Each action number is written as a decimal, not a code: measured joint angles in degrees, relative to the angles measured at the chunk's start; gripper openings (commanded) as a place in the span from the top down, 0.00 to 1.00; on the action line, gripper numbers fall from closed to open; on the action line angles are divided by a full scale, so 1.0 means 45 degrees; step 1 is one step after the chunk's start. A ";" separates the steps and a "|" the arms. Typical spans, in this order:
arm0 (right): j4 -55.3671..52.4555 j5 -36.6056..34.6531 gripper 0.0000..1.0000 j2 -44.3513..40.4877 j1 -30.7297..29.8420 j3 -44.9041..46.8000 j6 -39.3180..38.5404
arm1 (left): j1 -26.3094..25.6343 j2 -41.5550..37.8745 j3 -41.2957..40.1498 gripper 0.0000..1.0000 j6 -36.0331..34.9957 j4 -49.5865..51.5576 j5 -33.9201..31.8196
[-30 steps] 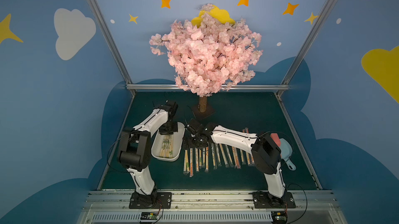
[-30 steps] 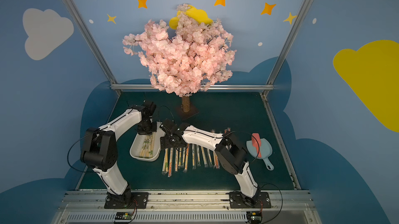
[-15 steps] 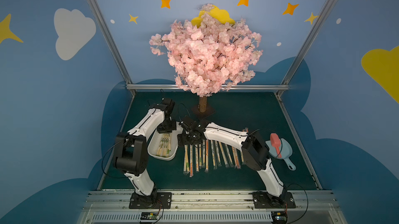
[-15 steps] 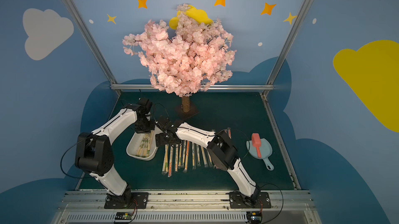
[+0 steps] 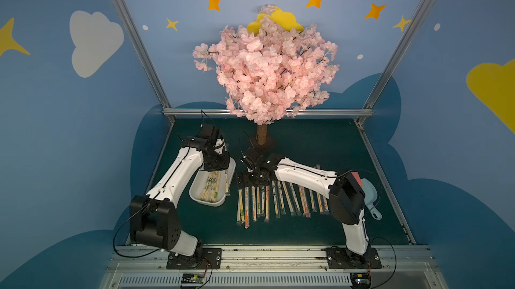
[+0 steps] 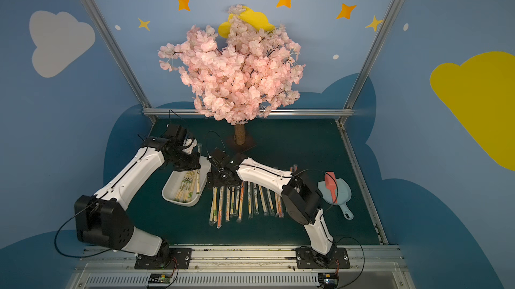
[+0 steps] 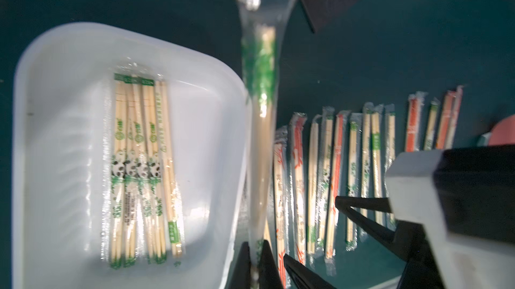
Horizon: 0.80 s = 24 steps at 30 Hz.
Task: Take the paired disposable chopsticks out of the storage box
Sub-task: Move the storage box to the center of the board, then place the paired disposable chopsticks at the center of the board.
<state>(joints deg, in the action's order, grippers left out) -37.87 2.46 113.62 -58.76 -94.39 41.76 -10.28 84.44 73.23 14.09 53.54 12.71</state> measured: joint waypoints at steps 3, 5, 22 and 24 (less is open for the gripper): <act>0.0423 -0.0131 0.04 -0.1171 0.0136 0.0855 0.0209 | -0.0034 -0.0607 -0.0806 0.97 0.0005 -0.0427 0.1025; 0.0733 -0.0243 0.04 -0.1734 0.0209 0.1418 0.0389 | -0.0083 -0.1030 -0.1413 0.97 0.0029 -0.0743 0.1608; 0.1583 -0.0340 0.04 -0.2093 0.0282 0.3405 0.1282 | -0.0248 -0.2511 -0.3536 0.97 0.0078 -0.1846 0.2443; 0.1622 -0.0340 0.04 -0.2098 0.0272 0.3410 0.1302 | -0.0359 -0.2331 -0.3808 0.97 0.0151 -0.1812 0.2030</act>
<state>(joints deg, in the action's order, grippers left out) -30.57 0.93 104.18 -57.54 -79.05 47.62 -11.90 73.95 56.10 14.76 45.39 21.85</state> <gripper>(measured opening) 0.960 0.071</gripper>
